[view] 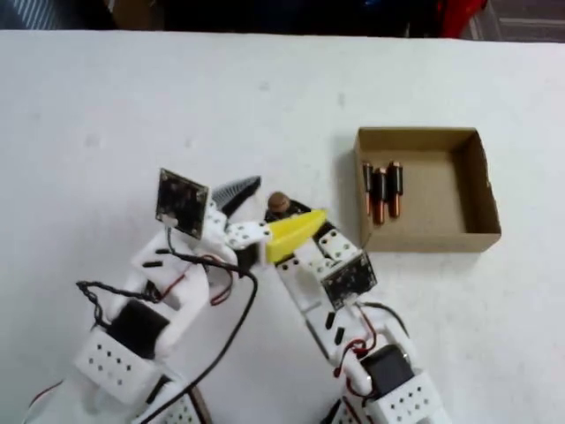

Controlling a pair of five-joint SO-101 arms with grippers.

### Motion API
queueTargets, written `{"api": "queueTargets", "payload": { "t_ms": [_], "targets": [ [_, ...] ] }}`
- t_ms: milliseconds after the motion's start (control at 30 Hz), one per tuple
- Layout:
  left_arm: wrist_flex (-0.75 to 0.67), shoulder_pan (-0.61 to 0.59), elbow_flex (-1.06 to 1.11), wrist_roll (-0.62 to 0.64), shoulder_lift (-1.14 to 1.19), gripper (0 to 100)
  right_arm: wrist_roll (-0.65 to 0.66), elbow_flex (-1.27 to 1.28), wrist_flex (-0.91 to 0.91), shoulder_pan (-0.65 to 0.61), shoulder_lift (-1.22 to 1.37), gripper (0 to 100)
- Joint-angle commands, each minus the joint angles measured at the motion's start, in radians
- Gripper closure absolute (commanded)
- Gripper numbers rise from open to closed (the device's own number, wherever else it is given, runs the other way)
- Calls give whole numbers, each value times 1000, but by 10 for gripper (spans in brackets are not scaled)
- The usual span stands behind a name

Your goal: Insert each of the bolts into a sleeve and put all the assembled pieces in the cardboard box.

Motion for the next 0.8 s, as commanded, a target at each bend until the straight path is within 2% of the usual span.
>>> {"api": "queueTargets", "payload": {
  "t_ms": [0, 167, 400, 633, 767],
  "targets": [
    [-43, -10, -9, 2, -13, 615, 9, 8, -22, -2, -7, 981],
    [-43, -51, -34, 0, -24, 615, 9, 8, -16, -2, -7, 981],
    [-23, -269, -78, 3, -225, 619, 9, 8, 64, -2, -7, 981],
    [236, -344, -78, 2, -516, 621, 9, 8, 134, -2, -7, 981],
    [276, -395, -83, 0, -545, 706, 9, 8, 134, 33, -7, 981]
  ]
}}
